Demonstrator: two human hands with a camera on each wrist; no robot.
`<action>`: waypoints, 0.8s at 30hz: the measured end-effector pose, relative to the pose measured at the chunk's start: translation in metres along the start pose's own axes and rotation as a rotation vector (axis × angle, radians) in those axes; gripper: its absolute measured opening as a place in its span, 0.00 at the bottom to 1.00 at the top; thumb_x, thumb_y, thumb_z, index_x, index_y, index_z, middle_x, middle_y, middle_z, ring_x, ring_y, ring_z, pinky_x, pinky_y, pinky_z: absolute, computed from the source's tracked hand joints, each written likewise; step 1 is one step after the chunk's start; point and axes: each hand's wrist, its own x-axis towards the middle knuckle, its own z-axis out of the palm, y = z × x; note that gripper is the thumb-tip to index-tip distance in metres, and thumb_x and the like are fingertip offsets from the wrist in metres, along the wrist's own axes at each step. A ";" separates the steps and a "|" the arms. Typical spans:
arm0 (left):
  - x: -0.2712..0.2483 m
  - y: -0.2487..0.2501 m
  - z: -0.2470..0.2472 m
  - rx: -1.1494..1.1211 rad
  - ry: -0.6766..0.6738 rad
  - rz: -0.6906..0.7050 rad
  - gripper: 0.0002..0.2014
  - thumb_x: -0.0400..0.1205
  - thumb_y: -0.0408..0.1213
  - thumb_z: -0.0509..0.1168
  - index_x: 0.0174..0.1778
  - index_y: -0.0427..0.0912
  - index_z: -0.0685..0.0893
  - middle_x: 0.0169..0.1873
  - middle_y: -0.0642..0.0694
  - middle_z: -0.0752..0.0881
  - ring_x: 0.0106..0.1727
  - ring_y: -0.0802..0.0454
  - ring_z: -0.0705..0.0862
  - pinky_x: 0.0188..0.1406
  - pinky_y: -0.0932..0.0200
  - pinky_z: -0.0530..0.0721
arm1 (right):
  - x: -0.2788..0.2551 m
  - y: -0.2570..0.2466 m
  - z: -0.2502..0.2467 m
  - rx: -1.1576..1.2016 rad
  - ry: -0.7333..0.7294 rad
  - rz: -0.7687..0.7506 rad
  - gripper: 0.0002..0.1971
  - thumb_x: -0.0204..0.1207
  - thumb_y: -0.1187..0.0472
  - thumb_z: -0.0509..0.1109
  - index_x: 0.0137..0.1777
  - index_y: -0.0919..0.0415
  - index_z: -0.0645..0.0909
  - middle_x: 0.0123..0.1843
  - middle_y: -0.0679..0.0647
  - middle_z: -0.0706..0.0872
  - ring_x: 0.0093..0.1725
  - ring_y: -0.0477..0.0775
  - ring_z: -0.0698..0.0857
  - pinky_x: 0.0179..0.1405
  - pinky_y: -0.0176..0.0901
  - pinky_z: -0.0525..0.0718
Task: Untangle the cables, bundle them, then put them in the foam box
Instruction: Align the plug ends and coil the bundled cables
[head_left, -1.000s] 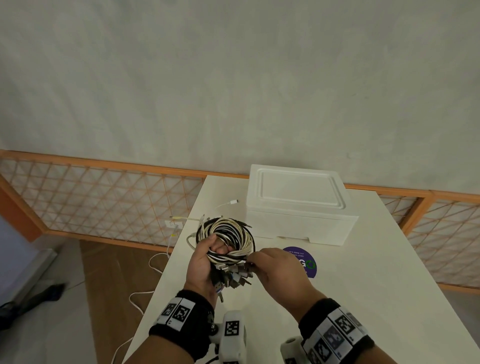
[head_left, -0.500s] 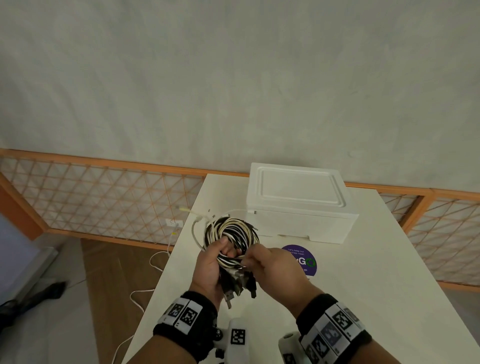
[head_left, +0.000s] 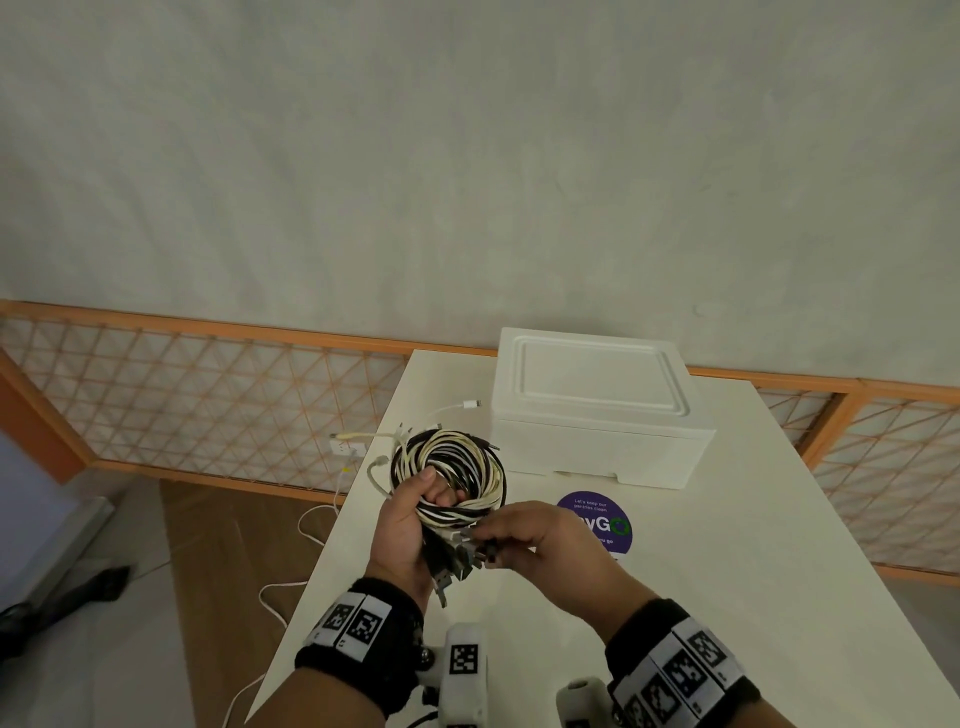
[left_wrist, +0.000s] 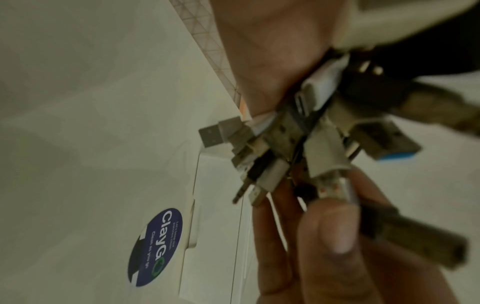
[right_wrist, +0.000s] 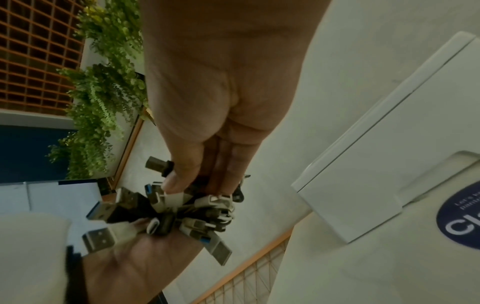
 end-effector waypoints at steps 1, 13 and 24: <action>0.000 0.000 0.000 0.013 -0.002 0.008 0.17 0.77 0.39 0.61 0.22 0.45 0.71 0.19 0.49 0.72 0.26 0.53 0.79 0.36 0.56 0.82 | 0.000 0.000 -0.001 0.010 -0.006 -0.002 0.21 0.70 0.67 0.73 0.59 0.45 0.84 0.51 0.35 0.86 0.53 0.40 0.84 0.56 0.41 0.84; 0.003 0.004 0.007 0.093 0.005 0.093 0.17 0.75 0.37 0.67 0.20 0.46 0.74 0.19 0.49 0.72 0.25 0.54 0.75 0.33 0.60 0.80 | 0.001 -0.008 0.023 -0.105 0.218 0.017 0.14 0.75 0.59 0.71 0.58 0.67 0.85 0.50 0.52 0.85 0.48 0.38 0.81 0.51 0.20 0.78; 0.004 -0.003 -0.002 0.313 0.065 0.045 0.15 0.70 0.39 0.74 0.27 0.40 0.75 0.24 0.43 0.74 0.25 0.48 0.76 0.31 0.56 0.78 | 0.007 -0.009 0.018 0.033 0.260 0.115 0.07 0.68 0.65 0.78 0.35 0.52 0.85 0.30 0.34 0.82 0.38 0.36 0.81 0.39 0.22 0.74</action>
